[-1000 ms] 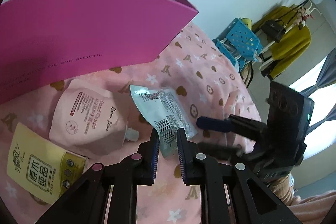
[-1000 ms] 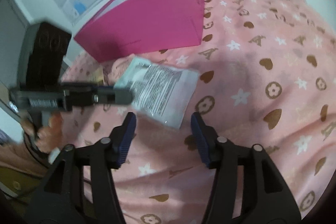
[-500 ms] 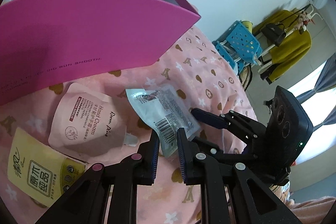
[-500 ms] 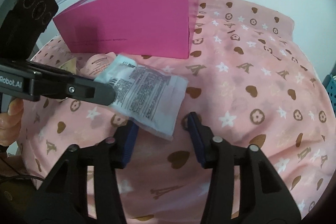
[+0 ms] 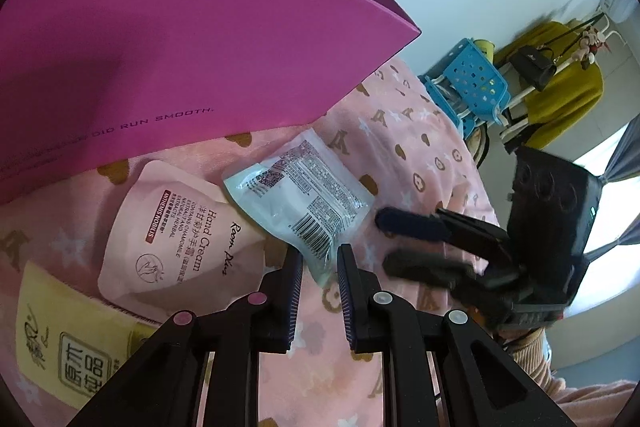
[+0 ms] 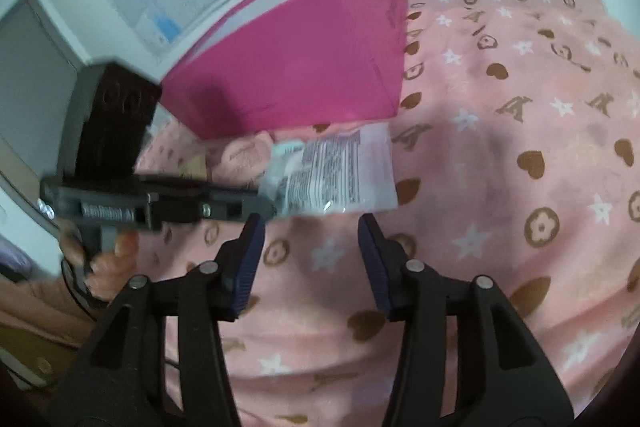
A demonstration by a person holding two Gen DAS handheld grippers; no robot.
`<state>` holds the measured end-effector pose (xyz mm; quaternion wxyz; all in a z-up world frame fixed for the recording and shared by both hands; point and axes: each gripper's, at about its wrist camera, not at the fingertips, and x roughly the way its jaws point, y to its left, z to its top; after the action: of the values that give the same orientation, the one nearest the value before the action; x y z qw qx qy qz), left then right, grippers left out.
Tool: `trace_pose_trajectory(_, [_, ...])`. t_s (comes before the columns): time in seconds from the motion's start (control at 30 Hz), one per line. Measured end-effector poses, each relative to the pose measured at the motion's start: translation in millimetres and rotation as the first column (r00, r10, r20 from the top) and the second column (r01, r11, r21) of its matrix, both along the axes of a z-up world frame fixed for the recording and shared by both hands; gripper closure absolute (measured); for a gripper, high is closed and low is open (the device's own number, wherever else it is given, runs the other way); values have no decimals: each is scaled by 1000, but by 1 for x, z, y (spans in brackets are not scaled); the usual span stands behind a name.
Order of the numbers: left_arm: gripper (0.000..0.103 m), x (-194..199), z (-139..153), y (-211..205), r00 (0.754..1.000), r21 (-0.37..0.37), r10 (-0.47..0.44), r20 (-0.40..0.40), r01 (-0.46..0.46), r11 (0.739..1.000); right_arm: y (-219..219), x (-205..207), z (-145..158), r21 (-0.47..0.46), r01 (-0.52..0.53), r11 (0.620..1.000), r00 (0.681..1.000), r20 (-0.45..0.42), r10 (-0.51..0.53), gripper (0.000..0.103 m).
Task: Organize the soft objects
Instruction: 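Lift the clear plastic packet toward the pink box, then carry the packet over the pink box and open the right gripper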
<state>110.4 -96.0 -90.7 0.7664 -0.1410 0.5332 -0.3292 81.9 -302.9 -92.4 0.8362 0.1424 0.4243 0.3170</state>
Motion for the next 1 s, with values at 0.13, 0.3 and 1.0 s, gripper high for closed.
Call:
trace_pose_trajectory(0.13, [87, 1, -1, -2, 1000, 0, 0, -1, 0, 1000, -7, 7, 8, -14, 45, 999, 999, 20, -44, 52])
trace_pose_trajectory(0.3, [83, 5, -2, -3, 1000, -4, 4, 2, -4, 1000, -2, 22, 9, -51, 51, 997, 999, 5, -51, 52])
trace_pose_trajectory(1.0, [94, -14, 26, 4, 980, 20, -3, 198, -2, 1000, -4, 22, 2, 76, -6, 997, 1000, -28, 8, 51])
